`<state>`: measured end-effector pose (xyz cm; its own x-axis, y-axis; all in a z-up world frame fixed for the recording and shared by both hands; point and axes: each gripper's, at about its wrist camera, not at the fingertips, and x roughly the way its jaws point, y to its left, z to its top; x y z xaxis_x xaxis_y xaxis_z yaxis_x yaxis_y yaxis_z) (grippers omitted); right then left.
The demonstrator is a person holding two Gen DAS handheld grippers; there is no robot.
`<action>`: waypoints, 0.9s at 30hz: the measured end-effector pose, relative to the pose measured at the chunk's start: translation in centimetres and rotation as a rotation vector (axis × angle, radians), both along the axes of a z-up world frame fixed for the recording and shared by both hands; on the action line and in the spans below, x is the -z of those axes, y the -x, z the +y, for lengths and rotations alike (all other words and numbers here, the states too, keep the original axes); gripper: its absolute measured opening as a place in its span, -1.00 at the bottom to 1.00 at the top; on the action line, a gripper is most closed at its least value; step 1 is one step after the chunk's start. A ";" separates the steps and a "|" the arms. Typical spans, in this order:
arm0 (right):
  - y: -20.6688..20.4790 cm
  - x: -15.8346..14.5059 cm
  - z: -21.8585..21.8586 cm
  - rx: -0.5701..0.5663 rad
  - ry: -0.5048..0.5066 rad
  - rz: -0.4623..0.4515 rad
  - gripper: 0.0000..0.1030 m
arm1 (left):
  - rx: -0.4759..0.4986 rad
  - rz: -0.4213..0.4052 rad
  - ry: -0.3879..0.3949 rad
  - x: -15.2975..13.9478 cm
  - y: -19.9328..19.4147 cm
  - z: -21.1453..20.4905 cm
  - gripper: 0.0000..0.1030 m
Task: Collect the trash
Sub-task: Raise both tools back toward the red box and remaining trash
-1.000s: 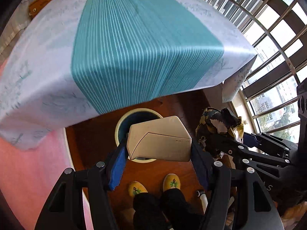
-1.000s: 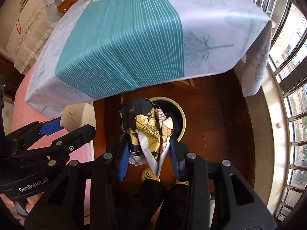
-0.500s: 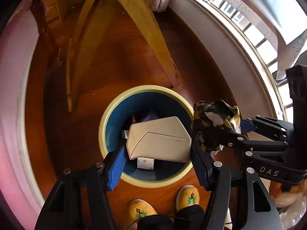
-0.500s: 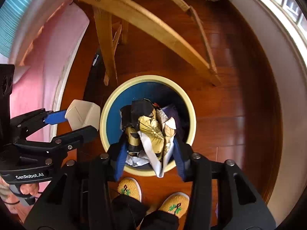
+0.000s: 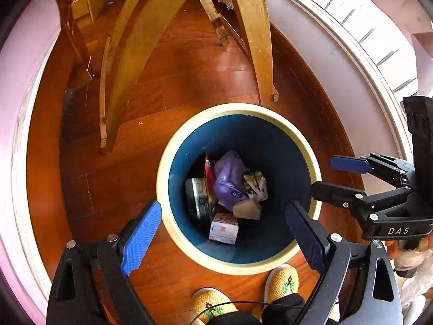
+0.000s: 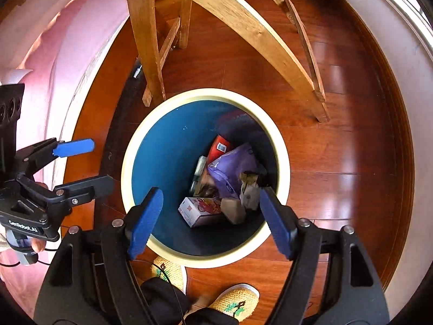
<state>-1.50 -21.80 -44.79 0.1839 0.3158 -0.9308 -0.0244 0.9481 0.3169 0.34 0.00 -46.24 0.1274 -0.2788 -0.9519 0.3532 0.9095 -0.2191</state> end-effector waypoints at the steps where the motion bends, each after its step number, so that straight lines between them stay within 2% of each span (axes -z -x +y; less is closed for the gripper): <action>1: 0.1 -0.2 0.2 0.002 0.000 0.000 0.39 | -0.002 -0.006 0.001 -0.2 0.2 0.0 0.83; 5: 0.3 -2.0 0.5 0.013 -0.002 -0.012 0.39 | -0.004 -0.009 0.005 -2.2 1.1 0.8 0.83; 11: 1.5 -8.3 0.8 0.066 -0.020 -0.022 0.39 | -0.047 -0.018 0.044 -10.1 1.8 1.5 0.83; 14: 2.2 -13.1 0.6 0.101 -0.048 -0.026 0.39 | -0.068 -0.032 0.060 -15.5 2.3 2.1 0.83; 21: 3.4 -26.4 0.5 0.148 -0.082 -0.076 0.39 | -0.085 -0.106 0.107 -29.8 3.2 3.1 0.83; 27: 4.0 -37.2 0.8 0.183 -0.092 -0.170 0.39 | -0.025 -0.224 0.107 -41.0 4.5 2.3 0.83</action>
